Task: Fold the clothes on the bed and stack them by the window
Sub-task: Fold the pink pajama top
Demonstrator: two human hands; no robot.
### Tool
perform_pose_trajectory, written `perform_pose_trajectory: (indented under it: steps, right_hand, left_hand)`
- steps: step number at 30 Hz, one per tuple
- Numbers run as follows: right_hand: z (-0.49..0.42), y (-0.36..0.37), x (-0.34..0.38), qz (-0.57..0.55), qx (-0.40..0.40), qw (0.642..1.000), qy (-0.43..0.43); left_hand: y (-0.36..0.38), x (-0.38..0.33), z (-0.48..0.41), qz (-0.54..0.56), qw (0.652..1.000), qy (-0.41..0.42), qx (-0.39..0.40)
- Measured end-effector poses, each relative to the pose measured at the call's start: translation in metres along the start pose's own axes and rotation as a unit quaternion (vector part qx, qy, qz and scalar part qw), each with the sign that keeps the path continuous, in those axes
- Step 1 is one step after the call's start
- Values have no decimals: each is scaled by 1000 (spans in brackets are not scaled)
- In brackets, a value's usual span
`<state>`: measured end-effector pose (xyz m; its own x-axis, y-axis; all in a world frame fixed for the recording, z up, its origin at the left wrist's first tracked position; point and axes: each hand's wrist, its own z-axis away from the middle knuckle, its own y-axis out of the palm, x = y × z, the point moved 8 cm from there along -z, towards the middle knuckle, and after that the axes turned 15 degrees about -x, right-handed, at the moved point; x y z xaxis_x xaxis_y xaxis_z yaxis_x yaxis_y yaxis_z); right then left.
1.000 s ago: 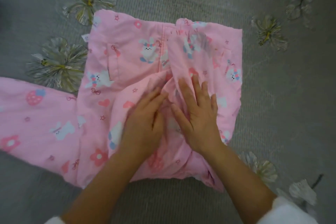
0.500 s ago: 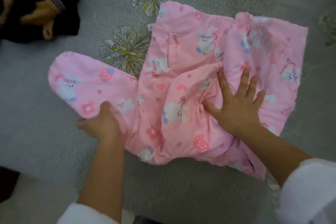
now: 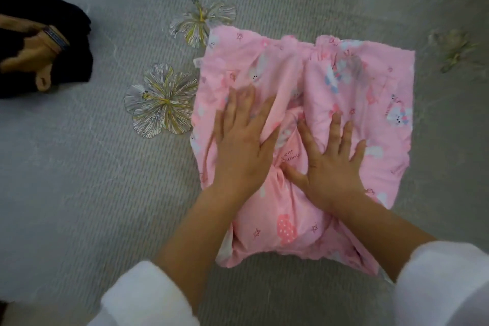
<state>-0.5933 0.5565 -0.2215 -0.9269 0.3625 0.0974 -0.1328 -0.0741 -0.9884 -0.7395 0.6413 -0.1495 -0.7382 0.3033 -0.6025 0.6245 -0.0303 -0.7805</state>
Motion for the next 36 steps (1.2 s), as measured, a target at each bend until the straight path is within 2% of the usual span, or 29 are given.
perform_pose_trajectory:
  steps: [2,4,7,11,16,19,21,23,24,26,27,29,31,36]
  right_hand:
    - [0,2,-1,-6,-2,1000,1]
    - [0,3,-1,-12,-6,1000,4]
    - [-1,3,-1,-16,-13,1000,3]
    - [-1,1,-2,-41,-2,999,2]
    - [5,-16,-4,-58,54,996,-31]
    - [25,-50,-4,-70,6,996,-54]
    - [53,-70,-4,-81,-47,993,-70]
    - [87,-77,-8,-82,-85,990,-77]
    - [104,-77,-11,-79,-95,989,-79]
    - [132,-70,-19,-69,-92,989,-89]
    - [142,-65,-23,-62,-84,990,-99]
    - [151,-54,-27,-40,-61,990,-119]
    - [146,-46,-27,-8,-40,991,-131]
    - [120,-36,-21,38,32,989,-138]
  left_hand:
    - [39,4,2,-54,995,22,79]
    - [62,10,5,-71,991,25,110]
    - [71,15,1,-61,993,10,97]
    - [76,16,1,-100,990,27,101]
    - [84,18,-6,-148,984,40,89]
    - [92,21,-8,-128,982,23,135]
    - [96,23,-16,-118,972,4,204]
    - [80,16,-18,-84,963,54,251]
    - [62,11,-12,-24,963,83,256]
    - [10,13,11,114,967,70,215]
    - [-13,18,26,132,968,85,193]
    - [-38,26,62,93,962,164,198]
    - [-37,32,92,37,942,227,245]
    - [-10,38,113,-131,862,389,297]
